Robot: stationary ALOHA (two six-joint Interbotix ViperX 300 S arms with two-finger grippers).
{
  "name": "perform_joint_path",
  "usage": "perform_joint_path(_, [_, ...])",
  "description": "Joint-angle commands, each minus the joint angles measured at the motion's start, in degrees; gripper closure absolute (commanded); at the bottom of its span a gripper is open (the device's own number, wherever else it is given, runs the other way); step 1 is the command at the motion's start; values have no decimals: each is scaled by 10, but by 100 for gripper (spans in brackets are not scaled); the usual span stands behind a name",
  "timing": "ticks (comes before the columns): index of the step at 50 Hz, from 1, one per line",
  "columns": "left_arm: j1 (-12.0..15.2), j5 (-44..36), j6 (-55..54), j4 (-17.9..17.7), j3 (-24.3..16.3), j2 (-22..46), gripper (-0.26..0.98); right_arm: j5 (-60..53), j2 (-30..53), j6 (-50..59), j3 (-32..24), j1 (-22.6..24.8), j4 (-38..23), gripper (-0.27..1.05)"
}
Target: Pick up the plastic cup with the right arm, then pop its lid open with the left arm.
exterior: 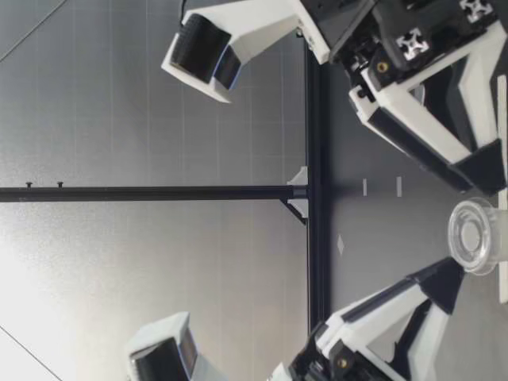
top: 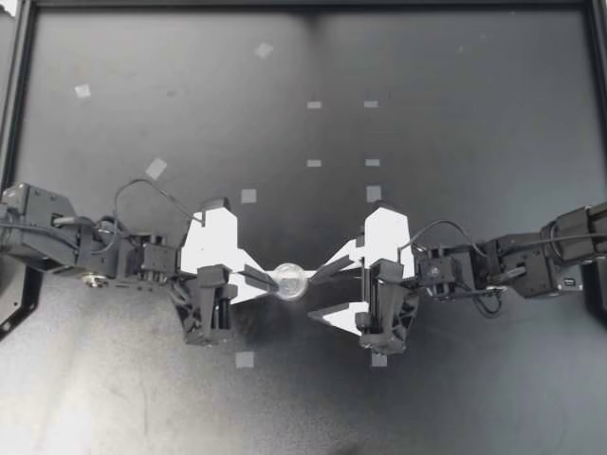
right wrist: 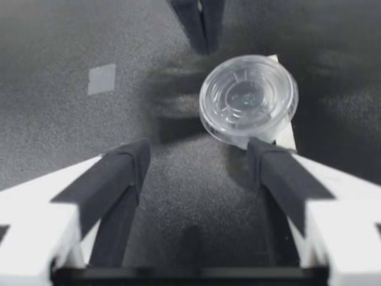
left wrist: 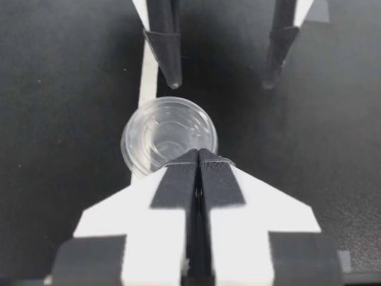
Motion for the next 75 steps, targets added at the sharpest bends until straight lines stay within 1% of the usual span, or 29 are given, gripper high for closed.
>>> perform_joint_path(1, [5,-6,1,1,-12,-4,73,-2,-5,0,-10,2,4,11])
perform_joint_path(14, [7,-6,7,1,-12,7,73,1,11,-2,-21,-2,10,9])
perform_joint_path(22, [7,-6,13,1,-12,8,73,18,12,-5,-25,-15,10,9])
perform_joint_path(35, [7,-6,13,1,-8,9,73,54,23,-27,-48,-33,8,9])
perform_joint_path(45, [7,-6,13,1,-9,17,73,77,40,-43,-71,-32,5,9])
perform_joint_path(58, [7,-6,12,1,-8,20,73,79,39,-42,-74,-31,1,9])
perform_joint_path(75, [7,-5,12,1,-10,21,73,91,40,-43,-93,-13,-17,11])
